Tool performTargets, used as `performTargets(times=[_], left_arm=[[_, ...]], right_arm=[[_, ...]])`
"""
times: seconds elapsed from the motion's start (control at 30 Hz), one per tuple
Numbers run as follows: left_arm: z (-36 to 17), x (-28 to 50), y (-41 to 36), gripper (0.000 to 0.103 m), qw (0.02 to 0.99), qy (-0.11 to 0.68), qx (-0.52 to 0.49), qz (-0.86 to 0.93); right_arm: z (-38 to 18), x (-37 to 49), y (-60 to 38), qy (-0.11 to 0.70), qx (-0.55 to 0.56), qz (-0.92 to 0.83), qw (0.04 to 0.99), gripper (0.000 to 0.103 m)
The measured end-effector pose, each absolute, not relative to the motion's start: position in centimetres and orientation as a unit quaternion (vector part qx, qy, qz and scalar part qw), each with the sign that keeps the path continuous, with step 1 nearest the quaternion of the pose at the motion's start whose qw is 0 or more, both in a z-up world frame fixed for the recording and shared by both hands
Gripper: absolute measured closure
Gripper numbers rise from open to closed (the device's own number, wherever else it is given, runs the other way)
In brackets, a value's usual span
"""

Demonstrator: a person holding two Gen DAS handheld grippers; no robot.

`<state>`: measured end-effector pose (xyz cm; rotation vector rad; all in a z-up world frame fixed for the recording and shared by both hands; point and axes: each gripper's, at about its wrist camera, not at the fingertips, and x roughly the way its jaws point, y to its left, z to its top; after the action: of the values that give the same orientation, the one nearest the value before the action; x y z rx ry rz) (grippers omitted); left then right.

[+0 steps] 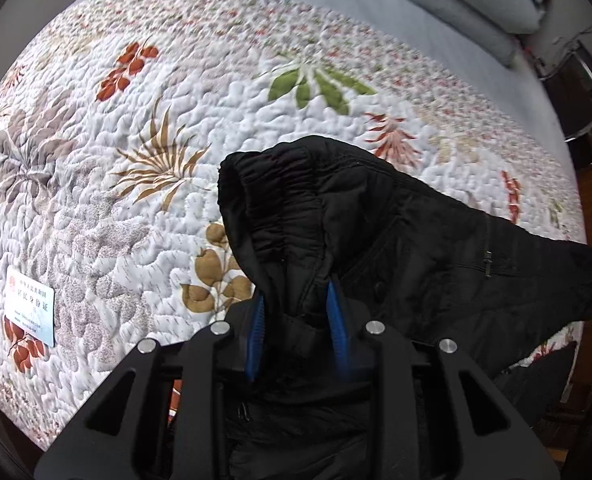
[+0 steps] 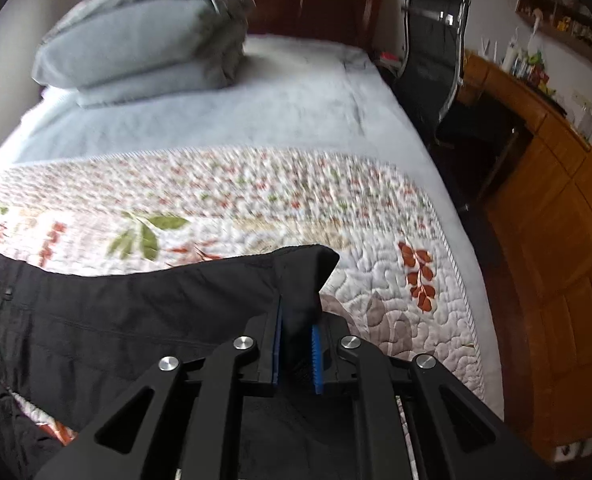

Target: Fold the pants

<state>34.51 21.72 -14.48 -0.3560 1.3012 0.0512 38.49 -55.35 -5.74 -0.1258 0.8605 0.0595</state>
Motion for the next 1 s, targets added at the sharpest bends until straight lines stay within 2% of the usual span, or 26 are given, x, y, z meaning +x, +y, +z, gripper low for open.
performTargets(times=[0.37,1.0], left_arm=[[-10.7,26.3,21.7,0.076,0.825,0.524,-0.203,-0.069],[-11.9,14.8,24.2,0.072,0.824,0.478,-0.287,-0.105]], right_arm=[[-2.2,26.8,-57.9,0.308,0.009,0.048,0.95,0.092],[-6.2,12.2,-64.1,0.248,0.169,0.004,0.954,0.092]])
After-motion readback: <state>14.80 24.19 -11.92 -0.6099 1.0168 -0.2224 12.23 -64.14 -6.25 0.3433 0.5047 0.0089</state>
